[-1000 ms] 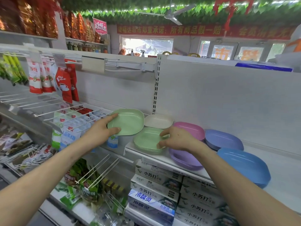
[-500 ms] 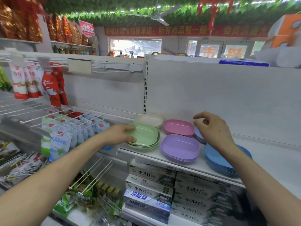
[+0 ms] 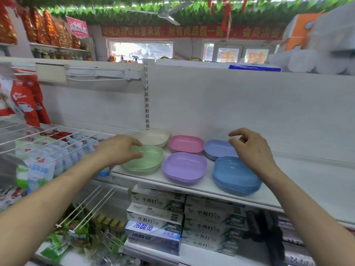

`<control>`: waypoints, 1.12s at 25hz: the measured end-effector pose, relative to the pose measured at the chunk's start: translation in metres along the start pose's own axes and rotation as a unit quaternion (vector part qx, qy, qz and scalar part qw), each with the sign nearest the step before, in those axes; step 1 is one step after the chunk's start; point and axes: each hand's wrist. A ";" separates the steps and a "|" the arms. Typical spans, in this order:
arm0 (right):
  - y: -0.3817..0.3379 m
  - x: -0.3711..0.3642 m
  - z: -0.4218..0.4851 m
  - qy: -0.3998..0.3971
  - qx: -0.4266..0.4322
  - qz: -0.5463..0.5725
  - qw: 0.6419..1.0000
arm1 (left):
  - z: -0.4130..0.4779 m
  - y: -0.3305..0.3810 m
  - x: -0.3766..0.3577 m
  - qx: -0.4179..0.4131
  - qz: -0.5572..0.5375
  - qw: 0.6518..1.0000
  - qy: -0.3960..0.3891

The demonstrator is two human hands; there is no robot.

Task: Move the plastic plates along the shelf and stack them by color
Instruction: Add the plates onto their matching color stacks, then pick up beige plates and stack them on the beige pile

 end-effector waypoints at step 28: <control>0.460 0.432 -0.178 0.118 -0.223 -0.099 0.963 | 0.066 0.690 -0.085 -0.362 -0.112 0.924 -0.043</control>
Point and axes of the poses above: each hand's wrist, its own z-axis towards the middle knuckle, its own x-axis out of the back of the hand, y = z × x, and after that the axes turned 15 degrees about -y, right-handed
